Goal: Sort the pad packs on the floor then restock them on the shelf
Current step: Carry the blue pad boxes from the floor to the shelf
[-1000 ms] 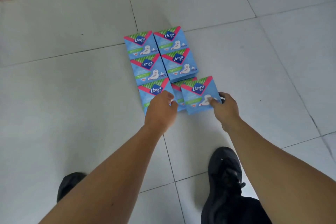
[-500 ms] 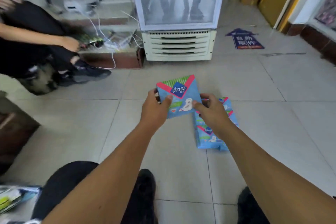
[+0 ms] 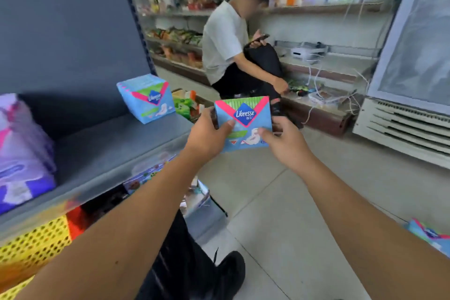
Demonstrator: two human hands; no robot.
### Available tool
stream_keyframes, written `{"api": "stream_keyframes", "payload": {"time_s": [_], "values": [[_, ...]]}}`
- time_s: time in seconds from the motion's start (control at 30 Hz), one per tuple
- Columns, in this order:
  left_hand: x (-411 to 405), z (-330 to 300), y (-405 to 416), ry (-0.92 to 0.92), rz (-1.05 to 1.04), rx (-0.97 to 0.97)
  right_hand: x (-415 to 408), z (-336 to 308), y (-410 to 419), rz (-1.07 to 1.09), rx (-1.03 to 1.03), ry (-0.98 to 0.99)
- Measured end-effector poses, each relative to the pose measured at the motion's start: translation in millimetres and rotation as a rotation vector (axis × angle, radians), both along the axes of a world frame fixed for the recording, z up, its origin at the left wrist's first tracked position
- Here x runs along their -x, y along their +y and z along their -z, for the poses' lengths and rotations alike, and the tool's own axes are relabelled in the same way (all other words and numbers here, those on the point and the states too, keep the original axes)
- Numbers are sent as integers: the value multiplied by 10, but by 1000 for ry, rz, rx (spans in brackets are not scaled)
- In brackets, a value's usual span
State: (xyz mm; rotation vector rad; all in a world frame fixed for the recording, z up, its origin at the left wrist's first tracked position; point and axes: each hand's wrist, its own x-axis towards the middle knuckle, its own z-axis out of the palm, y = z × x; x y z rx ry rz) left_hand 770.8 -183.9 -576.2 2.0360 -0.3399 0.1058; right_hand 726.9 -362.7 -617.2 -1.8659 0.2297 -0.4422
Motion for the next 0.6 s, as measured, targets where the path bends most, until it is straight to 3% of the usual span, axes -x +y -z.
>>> {"api": "stream_keyframes", "payload": {"time_s": [0.27, 0.6], "values": [[-199, -140, 1152, -64, -237, 52, -741, -217, 1118, -211, 116, -41], [-1194, 194, 1561, -81, -457, 95, -2029, -107, 1600, -315, 256, -37]]}}
